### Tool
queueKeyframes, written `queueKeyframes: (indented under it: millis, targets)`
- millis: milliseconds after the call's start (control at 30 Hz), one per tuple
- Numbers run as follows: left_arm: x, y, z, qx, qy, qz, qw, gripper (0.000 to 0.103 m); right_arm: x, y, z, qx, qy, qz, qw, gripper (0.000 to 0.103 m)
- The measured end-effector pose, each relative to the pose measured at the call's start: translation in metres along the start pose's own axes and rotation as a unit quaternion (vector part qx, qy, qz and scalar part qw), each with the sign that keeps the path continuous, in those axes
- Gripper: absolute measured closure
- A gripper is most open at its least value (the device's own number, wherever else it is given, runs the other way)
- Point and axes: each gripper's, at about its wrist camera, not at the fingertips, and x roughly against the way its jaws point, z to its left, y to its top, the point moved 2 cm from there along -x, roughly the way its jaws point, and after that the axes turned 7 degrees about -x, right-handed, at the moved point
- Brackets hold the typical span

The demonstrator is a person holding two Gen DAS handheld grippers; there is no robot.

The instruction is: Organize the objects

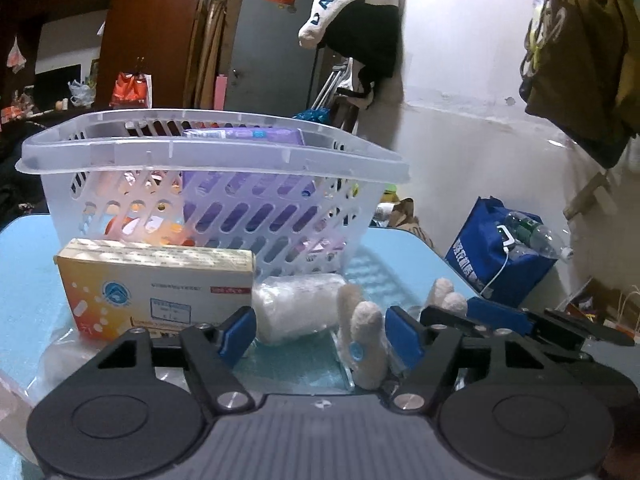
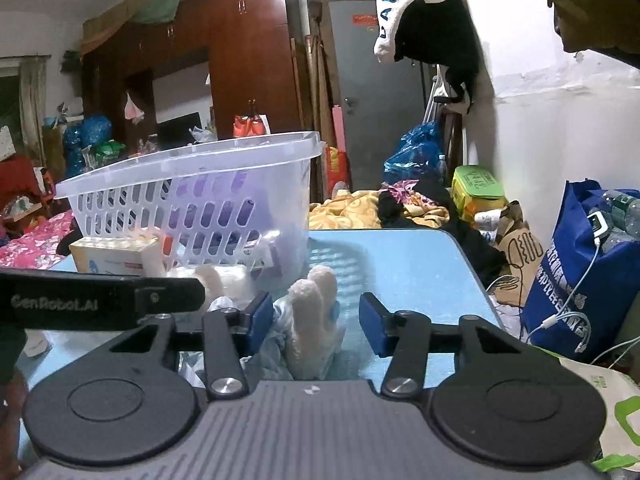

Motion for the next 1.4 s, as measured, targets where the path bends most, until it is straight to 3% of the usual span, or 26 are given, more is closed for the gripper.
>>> queueKeyframes:
  millis: [200,267,333,367,433,667,1000,1167,1400]
  targets:
    - [-0.012,0.001,-0.009,0.004,0.001,0.010,0.9999,0.032,-0.001,0.002,-0.003,-0.003,-0.010,0.003,1.000,0.063]
    - [-0.016,0.001,-0.012,0.005,0.005,0.011,0.9999,0.044,-0.003,0.004,-0.003,-0.002,-0.010,0.007,1.000,0.069]
    - [-0.018,0.003,-0.014,0.011,0.000,0.011,0.9999,0.063,-0.003,0.004,-0.001,0.000,-0.005,0.009,1.000,0.077]
    - [-0.019,0.003,-0.014,0.013,-0.003,0.010,0.9999,0.065,-0.003,0.005,0.000,0.001,-0.003,0.009,1.000,0.083]
    - [-0.019,0.003,-0.015,0.017,-0.018,0.006,0.9997,0.086,0.000,0.004,0.002,0.009,-0.001,0.006,1.000,0.086]
    - [-0.003,0.002,-0.016,0.006,-0.041,-0.025,0.9988,0.087,0.014,0.004,0.007,0.019,-0.002,-0.016,1.000,0.088]
    - [0.042,0.024,0.000,0.012,-0.071,-0.081,0.9941,0.087,0.049,0.031,0.031,0.033,0.022,-0.062,0.997,0.088]
    - [0.072,0.054,0.012,0.005,-0.055,-0.115,0.9919,0.087,0.058,0.071,0.062,0.060,0.039,-0.091,0.993,0.088]
    - [0.097,0.131,0.055,-0.007,-0.004,-0.150,0.9886,0.087,0.035,0.145,0.110,0.072,0.084,-0.107,0.988,0.088]
